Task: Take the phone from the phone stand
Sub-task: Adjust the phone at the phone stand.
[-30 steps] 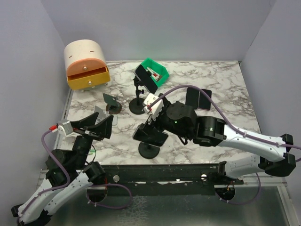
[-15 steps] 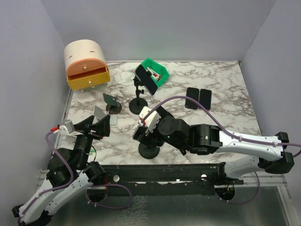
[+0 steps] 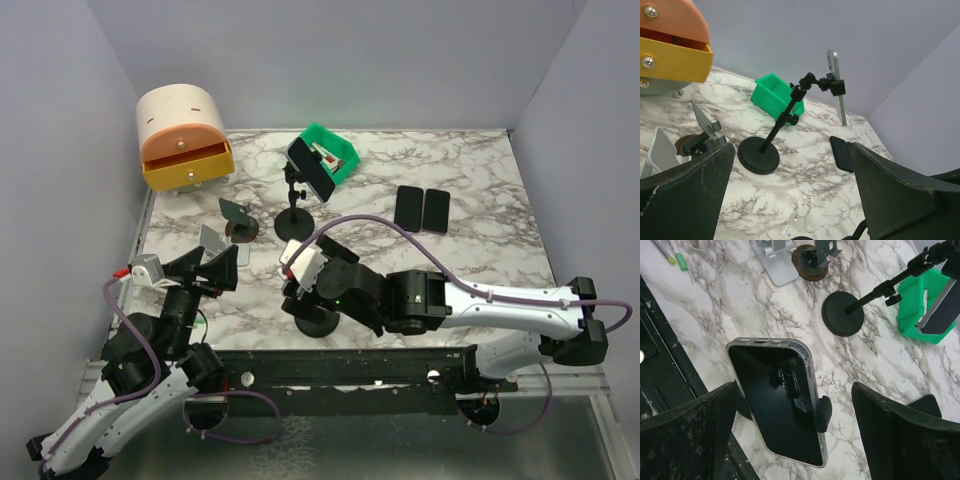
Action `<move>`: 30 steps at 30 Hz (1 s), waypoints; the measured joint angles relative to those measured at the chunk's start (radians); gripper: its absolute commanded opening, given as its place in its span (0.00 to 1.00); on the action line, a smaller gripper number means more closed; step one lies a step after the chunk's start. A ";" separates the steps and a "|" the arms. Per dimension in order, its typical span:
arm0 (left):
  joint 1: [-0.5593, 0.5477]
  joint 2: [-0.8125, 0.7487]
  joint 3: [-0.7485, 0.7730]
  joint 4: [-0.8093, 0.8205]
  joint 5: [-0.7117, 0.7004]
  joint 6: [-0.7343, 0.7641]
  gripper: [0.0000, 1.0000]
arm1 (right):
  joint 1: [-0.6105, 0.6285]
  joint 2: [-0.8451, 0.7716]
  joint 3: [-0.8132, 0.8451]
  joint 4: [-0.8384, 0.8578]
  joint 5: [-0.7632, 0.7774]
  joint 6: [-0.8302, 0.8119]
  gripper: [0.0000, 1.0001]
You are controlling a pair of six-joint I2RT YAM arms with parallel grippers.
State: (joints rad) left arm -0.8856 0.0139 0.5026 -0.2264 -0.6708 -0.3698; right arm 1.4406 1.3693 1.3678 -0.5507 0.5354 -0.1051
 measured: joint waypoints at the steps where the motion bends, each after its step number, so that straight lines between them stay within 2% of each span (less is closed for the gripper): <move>1: 0.000 0.000 -0.002 0.000 0.000 0.000 0.99 | 0.004 0.006 0.000 0.000 0.004 0.000 1.00; 7: 0.000 0.000 -0.003 0.000 0.024 0.001 0.98 | 0.010 -0.007 -0.023 0.022 0.024 0.026 1.00; 11: 0.000 0.001 -0.003 0.002 0.125 0.004 0.98 | -0.006 -0.193 -0.163 0.096 0.005 0.067 1.00; 17: 0.000 0.040 -0.003 0.010 0.385 -0.046 0.96 | -0.093 -0.479 -0.385 0.254 -0.071 0.193 0.99; 24: 0.000 0.073 -0.095 0.127 0.617 -0.180 0.84 | -0.099 -0.589 -0.578 0.342 -0.154 0.282 0.95; 30: 0.000 0.170 -0.146 0.207 0.689 -0.238 0.72 | -0.099 -0.570 -0.634 0.372 -0.161 0.304 0.90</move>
State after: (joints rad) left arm -0.8856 0.1841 0.3569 -0.0196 0.0181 -0.6079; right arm 1.3415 0.7994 0.7334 -0.1783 0.3748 0.1986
